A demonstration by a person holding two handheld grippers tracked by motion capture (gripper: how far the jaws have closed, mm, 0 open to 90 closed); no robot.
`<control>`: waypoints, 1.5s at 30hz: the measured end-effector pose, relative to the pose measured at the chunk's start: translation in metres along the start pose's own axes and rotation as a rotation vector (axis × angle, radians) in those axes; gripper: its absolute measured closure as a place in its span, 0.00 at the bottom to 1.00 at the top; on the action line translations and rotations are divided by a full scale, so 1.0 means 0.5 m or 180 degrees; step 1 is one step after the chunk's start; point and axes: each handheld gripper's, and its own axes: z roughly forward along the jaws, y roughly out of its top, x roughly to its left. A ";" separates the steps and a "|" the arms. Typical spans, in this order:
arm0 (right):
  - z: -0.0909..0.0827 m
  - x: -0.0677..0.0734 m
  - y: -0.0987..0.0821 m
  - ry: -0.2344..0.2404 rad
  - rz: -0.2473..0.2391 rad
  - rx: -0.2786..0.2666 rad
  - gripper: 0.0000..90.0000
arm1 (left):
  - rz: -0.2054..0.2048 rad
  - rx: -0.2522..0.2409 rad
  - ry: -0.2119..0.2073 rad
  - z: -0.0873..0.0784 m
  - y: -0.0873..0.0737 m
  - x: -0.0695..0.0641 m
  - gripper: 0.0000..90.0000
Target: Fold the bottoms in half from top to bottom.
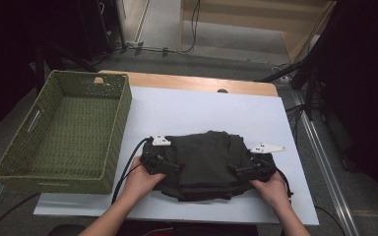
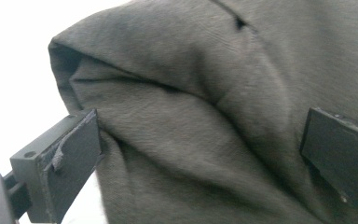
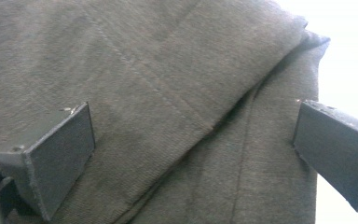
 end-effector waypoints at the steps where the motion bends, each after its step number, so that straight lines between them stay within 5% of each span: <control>1: 0.002 -0.001 -0.001 -0.0036 -0.0018 -0.0005 0.00 | -0.0013 0.0009 0.0009 0.004 -0.001 0.000 0.00; 9: 0.018 -0.003 -0.008 -0.0149 0.0034 0.0063 0.00 | -0.0038 -0.0009 0.0130 0.017 -0.009 -0.008 0.00; 11: 0.022 -0.006 -0.008 -0.0115 0.0078 0.0085 0.00 | 0.0032 -0.0073 0.0102 0.023 -0.011 -0.007 0.00; 20: 0.025 -0.011 -0.007 -0.0025 0.0138 0.0133 0.01 | -0.0061 -0.0132 0.0099 0.029 -0.008 -0.023 0.04; 27: 0.018 -0.002 -0.003 0.0126 0.0171 0.0149 0.20 | -0.0187 -0.0102 0.0031 0.025 -0.001 -0.039 0.18; 31: 0.014 0.010 0.004 0.0233 0.0192 0.0217 0.41 | -0.0262 -0.0128 0.0020 0.024 0.001 -0.047 0.29; 41: 0.016 0.044 0.023 0.0216 0.0268 0.0336 0.65 | -0.0435 -0.0052 -0.0158 0.026 0.019 -0.056 0.65; 45: 0.011 0.053 0.032 0.0158 0.0305 0.0331 0.70 | -0.0496 0.0010 -0.0246 0.017 0.032 -0.046 0.68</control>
